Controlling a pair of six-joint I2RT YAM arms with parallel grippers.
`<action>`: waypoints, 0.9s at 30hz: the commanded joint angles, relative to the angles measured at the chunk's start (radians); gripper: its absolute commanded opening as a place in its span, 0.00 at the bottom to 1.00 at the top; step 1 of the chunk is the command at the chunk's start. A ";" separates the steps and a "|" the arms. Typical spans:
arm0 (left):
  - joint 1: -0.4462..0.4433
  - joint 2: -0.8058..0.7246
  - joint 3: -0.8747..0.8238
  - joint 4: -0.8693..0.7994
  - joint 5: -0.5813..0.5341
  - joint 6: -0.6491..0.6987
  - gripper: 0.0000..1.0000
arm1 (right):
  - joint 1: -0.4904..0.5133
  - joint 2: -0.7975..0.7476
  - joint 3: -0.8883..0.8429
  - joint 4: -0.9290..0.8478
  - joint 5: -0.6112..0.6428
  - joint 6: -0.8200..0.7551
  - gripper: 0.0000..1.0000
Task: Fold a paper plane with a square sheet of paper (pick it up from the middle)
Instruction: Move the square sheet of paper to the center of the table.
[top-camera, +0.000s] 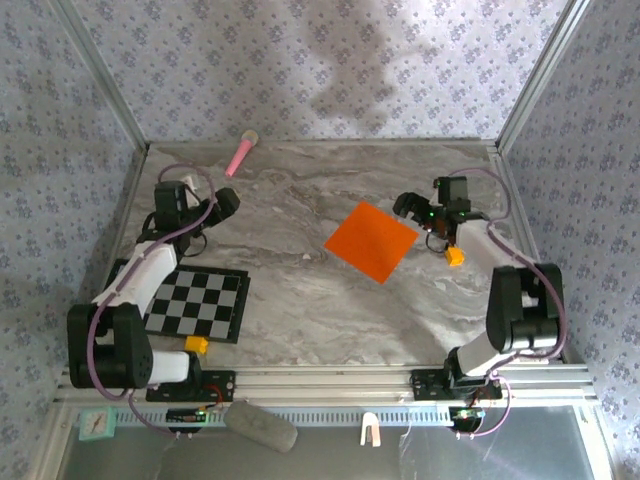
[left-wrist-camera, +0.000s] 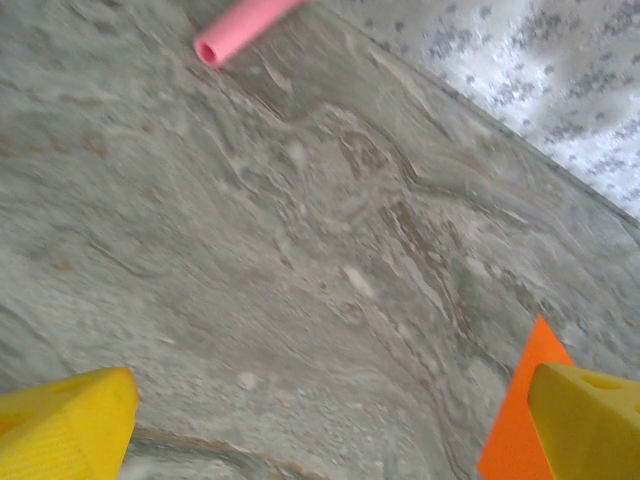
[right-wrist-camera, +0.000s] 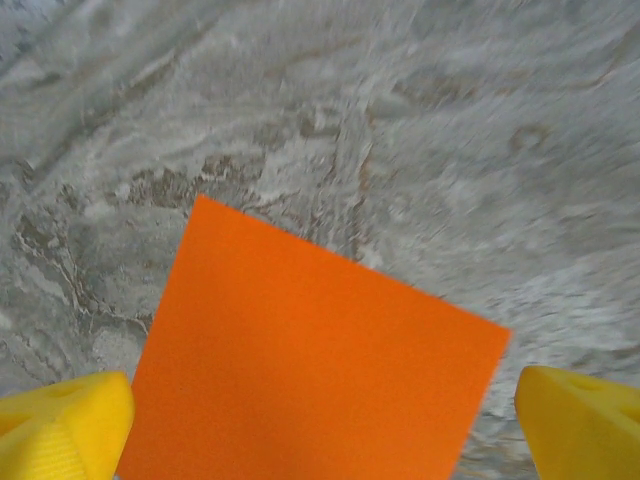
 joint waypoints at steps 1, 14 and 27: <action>-0.006 0.020 0.037 -0.026 0.064 -0.044 1.00 | 0.042 0.077 0.078 -0.052 -0.007 0.083 0.99; -0.024 0.085 0.057 -0.049 0.124 -0.044 1.00 | 0.170 0.333 0.247 -0.126 0.036 0.053 0.94; -0.041 0.125 0.082 -0.103 0.147 -0.034 1.00 | 0.394 0.445 0.303 -0.268 0.058 -0.287 0.92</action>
